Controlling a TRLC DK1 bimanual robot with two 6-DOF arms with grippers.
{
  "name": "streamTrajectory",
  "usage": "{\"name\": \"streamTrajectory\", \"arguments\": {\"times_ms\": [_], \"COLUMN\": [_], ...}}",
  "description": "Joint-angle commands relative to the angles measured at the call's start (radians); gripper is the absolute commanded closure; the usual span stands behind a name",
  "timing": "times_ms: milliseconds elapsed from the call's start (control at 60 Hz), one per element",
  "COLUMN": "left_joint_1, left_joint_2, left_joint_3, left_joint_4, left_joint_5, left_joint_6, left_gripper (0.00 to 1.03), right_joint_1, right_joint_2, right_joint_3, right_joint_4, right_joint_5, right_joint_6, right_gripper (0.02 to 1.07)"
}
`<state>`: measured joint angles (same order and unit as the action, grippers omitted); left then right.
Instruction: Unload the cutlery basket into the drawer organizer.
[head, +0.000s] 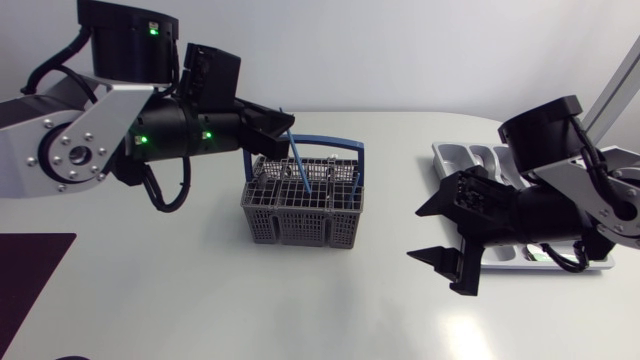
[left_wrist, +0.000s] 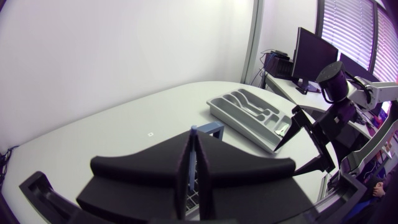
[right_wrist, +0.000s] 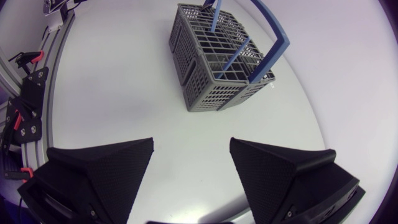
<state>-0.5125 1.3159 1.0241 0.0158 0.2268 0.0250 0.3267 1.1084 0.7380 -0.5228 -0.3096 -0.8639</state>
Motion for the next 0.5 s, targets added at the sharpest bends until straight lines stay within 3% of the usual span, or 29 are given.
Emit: {"name": "streamTrajectory", "arguments": {"times_ms": [0, 250, 483], "left_joint_1": [0.006, -0.003, 0.052], "left_joint_2": [-0.049, -0.135, -0.121], "left_joint_3": [0.039, 0.039, 0.103], "left_joint_4": [-0.002, -0.051, -0.122], "left_joint_5": [-0.001, 0.009, 0.203], "left_joint_6": [-0.014, -0.048, -0.155], "left_gripper": [1.00, 1.00, 1.00], "right_joint_1": [0.006, 0.009, 0.032], "right_joint_2": [-0.022, -0.061, -0.090], "right_joint_3": [-0.015, 0.041, 0.115], "right_joint_4": [-0.020, -0.013, -0.011], "right_joint_5": [0.006, 0.003, -0.052], "right_joint_6": [-0.003, 0.086, 0.212], "right_gripper": [0.19, 0.19, 0.19]}}
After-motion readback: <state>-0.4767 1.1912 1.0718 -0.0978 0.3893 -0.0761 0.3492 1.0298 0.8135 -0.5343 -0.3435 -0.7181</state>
